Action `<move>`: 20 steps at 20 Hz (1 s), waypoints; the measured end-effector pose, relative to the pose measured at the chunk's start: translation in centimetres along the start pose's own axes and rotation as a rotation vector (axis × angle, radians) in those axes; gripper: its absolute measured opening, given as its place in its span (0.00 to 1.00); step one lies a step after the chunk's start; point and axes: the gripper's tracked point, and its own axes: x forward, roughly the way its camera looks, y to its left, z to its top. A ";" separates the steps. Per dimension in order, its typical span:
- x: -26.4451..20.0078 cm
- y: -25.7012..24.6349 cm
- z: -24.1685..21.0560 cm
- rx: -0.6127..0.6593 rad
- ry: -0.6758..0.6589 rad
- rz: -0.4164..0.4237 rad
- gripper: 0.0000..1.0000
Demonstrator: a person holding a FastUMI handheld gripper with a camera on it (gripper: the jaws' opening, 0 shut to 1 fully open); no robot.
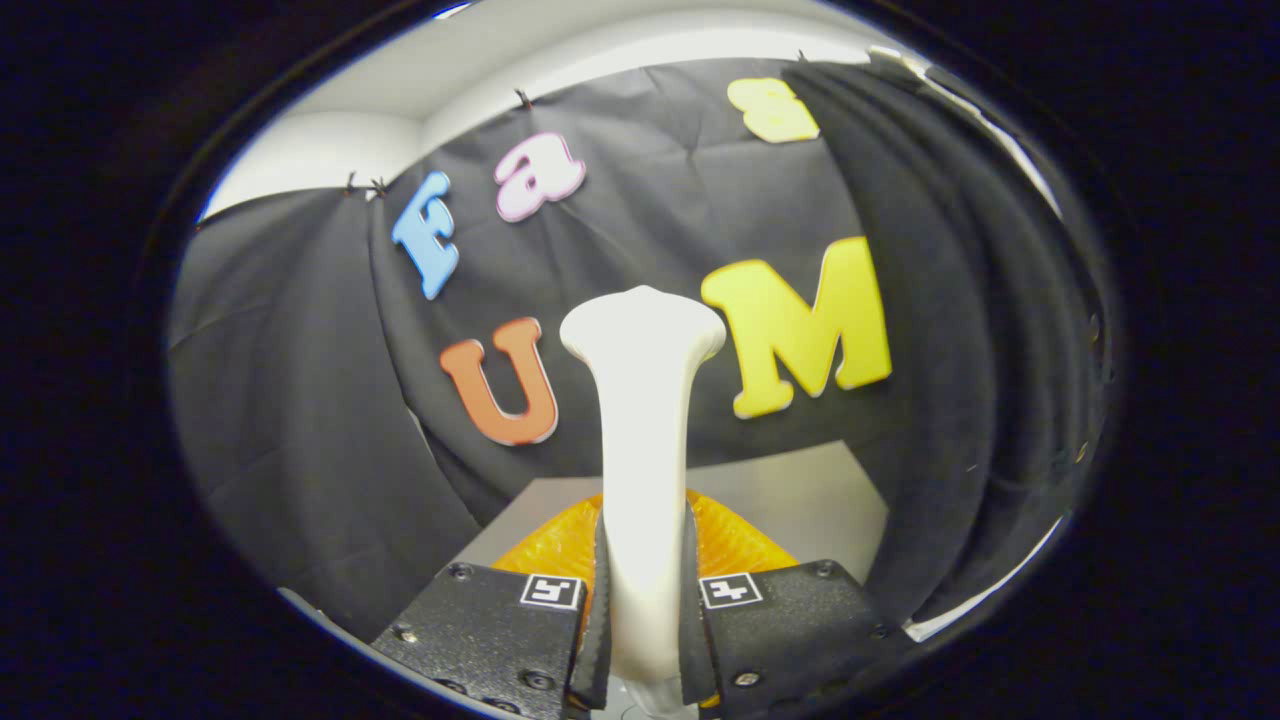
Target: Iron the clothes twice with a garment steamer, once on the left side and once on the right side.
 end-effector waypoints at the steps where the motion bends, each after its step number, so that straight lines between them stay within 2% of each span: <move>1: -1.8 0.2 1.6 -0.004 -0.058 0.011 0.30; 5: -9.4 0.4 6.8 -0.026 -0.214 0.018 0.30; 8: -13.9 -1.1 9.1 -0.018 -0.275 -0.019 0.30; 16: -24.7 -7.2 13.4 -0.064 -0.420 -0.187 0.30; 20: -25.9 -11.5 14.5 -0.060 -0.433 -0.276 0.30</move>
